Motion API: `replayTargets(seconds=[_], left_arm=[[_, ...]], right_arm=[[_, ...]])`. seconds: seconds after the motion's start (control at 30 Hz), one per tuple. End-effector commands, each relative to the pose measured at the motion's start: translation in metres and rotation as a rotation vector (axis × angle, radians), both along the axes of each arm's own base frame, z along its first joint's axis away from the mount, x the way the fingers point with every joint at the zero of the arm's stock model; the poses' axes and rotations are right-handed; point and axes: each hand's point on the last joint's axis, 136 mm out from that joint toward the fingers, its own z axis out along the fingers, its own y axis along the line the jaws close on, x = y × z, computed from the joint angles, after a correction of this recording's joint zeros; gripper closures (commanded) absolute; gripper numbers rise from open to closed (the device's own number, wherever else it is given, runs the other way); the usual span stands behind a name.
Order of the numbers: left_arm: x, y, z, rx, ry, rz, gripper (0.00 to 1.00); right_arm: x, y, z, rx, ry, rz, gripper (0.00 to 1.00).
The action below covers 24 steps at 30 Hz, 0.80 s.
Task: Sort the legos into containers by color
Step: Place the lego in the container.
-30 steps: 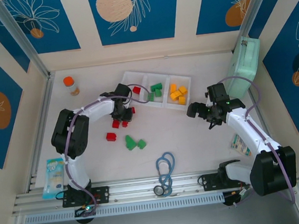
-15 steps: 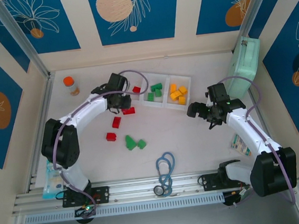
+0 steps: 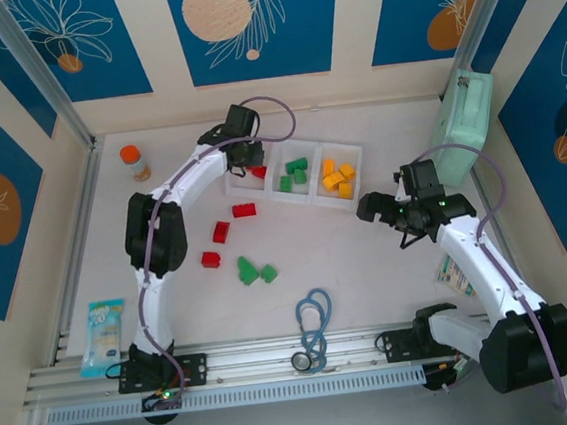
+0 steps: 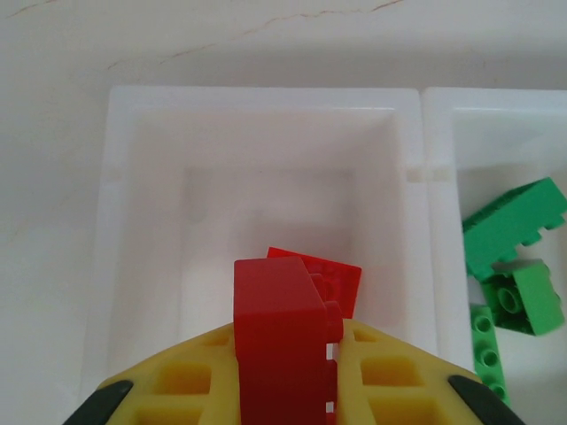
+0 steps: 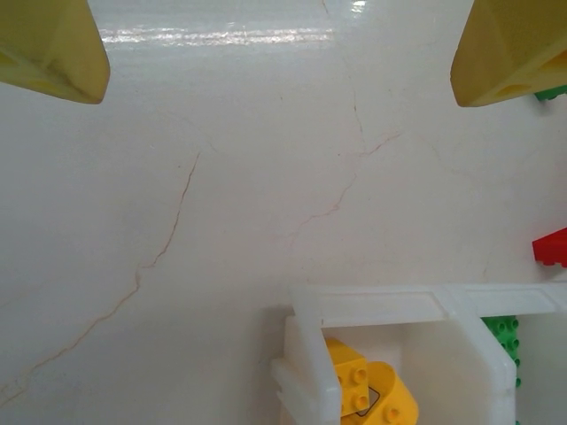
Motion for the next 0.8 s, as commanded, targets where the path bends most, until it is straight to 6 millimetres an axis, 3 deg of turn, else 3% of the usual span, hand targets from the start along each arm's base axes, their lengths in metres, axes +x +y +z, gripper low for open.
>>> replayTargets(seconds=[0.0,0.23,0.43,0.6,0.77], left_arm=[[0.013,0.01,-0.001,0.021,-0.015,0.027,0.76],[0.022,0.014,-0.002,0.014,-0.043,0.044,0.36],[0.009,0.014,0.035,-0.019,-0.118,-0.001,0.19],[-0.023,0.03,0.059,-0.021,-0.151,-0.01,0.0],[-0.074,0.048,0.044,-0.031,-0.094,-0.019,0.01]], right_arm=[[-0.006,0.008,0.011,0.048,-0.022,0.042,0.01],[-0.015,0.032,0.028,0.153,-0.088,0.132,0.01],[-0.026,0.033,0.032,0.142,-0.122,0.145,0.01],[-0.025,0.032,0.026,0.131,-0.086,0.135,0.01],[-0.021,0.033,0.024,0.129,-0.072,0.127,0.01]])
